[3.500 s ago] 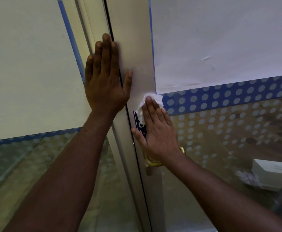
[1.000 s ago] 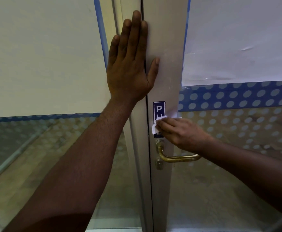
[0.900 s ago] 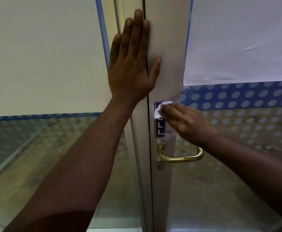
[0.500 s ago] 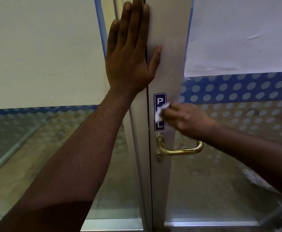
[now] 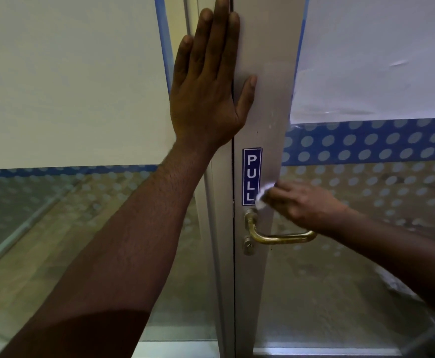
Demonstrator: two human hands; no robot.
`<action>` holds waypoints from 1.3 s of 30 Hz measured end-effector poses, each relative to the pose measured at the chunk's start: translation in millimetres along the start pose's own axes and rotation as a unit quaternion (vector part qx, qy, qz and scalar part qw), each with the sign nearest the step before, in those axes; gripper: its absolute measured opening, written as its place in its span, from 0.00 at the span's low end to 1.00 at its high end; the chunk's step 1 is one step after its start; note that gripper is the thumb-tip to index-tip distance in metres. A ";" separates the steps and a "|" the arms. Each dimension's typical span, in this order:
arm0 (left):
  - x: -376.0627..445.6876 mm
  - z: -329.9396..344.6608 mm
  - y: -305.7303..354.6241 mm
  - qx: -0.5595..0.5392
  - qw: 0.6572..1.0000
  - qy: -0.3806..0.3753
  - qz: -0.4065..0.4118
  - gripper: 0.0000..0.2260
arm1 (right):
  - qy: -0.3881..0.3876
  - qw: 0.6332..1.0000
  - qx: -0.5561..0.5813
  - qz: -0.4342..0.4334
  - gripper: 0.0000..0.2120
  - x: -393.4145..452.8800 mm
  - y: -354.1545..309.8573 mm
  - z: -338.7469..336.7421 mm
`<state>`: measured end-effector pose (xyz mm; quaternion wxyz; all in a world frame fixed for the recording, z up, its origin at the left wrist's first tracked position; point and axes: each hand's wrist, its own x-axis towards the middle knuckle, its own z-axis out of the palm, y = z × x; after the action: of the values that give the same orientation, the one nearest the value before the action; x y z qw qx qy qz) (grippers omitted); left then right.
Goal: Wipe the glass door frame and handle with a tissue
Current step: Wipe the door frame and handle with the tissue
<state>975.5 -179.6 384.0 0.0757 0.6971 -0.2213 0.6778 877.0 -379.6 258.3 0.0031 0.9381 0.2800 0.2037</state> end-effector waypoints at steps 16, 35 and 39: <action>-0.6 3.2 -0.3 0.006 1.000 0.009 0.007 0.29 | -0.013 0.998 0.013 0.053 0.16 6.6 -14.6 -1.7; -1.3 1.0 0.5 0.017 1.000 -0.006 0.005 0.30 | -0.003 1.000 0.006 0.018 0.15 1.5 -13.2 -6.6; -0.6 2.4 0.1 0.021 1.000 -0.001 0.004 0.30 | 0.101 0.993 -0.037 0.055 0.20 21.6 -1.1 -32.7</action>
<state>977.7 -180.5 383.2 0.0577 0.6983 -0.2100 0.6819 880.3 -370.8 296.4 -0.0012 0.9260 0.2195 0.3071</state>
